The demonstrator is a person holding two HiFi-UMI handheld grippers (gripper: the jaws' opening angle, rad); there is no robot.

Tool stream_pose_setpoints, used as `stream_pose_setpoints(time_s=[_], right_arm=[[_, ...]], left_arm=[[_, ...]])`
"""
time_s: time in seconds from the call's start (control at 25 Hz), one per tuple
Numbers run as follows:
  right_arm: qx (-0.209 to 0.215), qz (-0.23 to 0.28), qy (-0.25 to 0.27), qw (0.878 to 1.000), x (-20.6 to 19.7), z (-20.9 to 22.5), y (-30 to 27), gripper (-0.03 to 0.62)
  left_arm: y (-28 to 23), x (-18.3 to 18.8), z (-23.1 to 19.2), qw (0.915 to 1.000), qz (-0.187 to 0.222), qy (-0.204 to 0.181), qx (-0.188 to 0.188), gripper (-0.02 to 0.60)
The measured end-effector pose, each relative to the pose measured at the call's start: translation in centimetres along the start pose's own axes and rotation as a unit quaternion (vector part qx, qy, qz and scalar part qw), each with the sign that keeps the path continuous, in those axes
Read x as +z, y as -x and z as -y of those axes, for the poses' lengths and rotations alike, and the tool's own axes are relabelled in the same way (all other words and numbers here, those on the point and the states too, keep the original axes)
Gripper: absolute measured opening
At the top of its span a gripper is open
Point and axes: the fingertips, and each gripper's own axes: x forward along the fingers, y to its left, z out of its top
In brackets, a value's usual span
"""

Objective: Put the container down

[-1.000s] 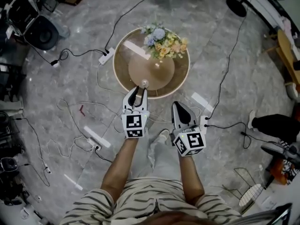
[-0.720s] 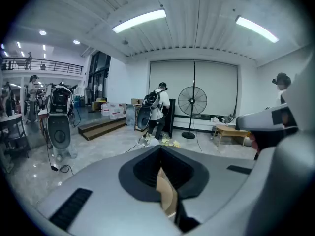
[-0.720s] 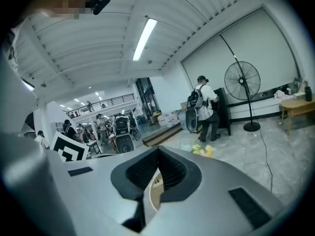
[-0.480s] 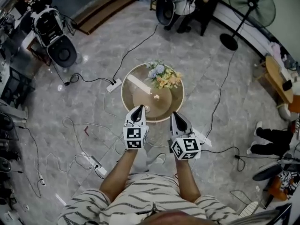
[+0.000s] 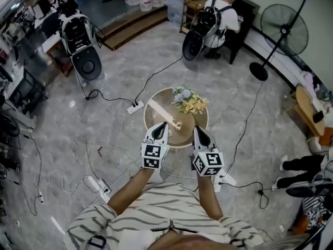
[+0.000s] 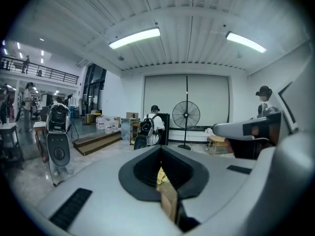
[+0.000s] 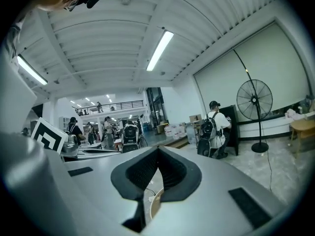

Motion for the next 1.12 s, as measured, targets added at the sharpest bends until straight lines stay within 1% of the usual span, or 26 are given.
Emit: stream_pose_setpoints(time_s=[0.28, 0.48, 0.68, 1.12], right_arm=[[0.015, 0.013, 0.022, 1.000, 1.9, -1.7, -1.4, 0.011], [0.022, 0.023, 0.036, 0.999, 2.7, -2.2, -1.9, 0.009], [0.020, 0.030, 0.047, 0.998, 3.0, -2.5, -2.3, 0.009], [0.013, 0.031, 0.054, 0.998, 2.9, -2.7, -2.6, 0.009]], left_arm=[[0.8, 2.7, -0.6, 0.9995, 0.029, -0.012, -0.004, -0.002], [0.5, 3.8, -0.3, 0.9985, 0.044, -0.031, -0.013, -0.002], [0.8, 4.1, -1.1, 0.9982, 0.052, -0.029, -0.011, -0.002], [1.0, 4.3, -1.3, 0.9978, 0.058, -0.027, -0.015, -0.002]])
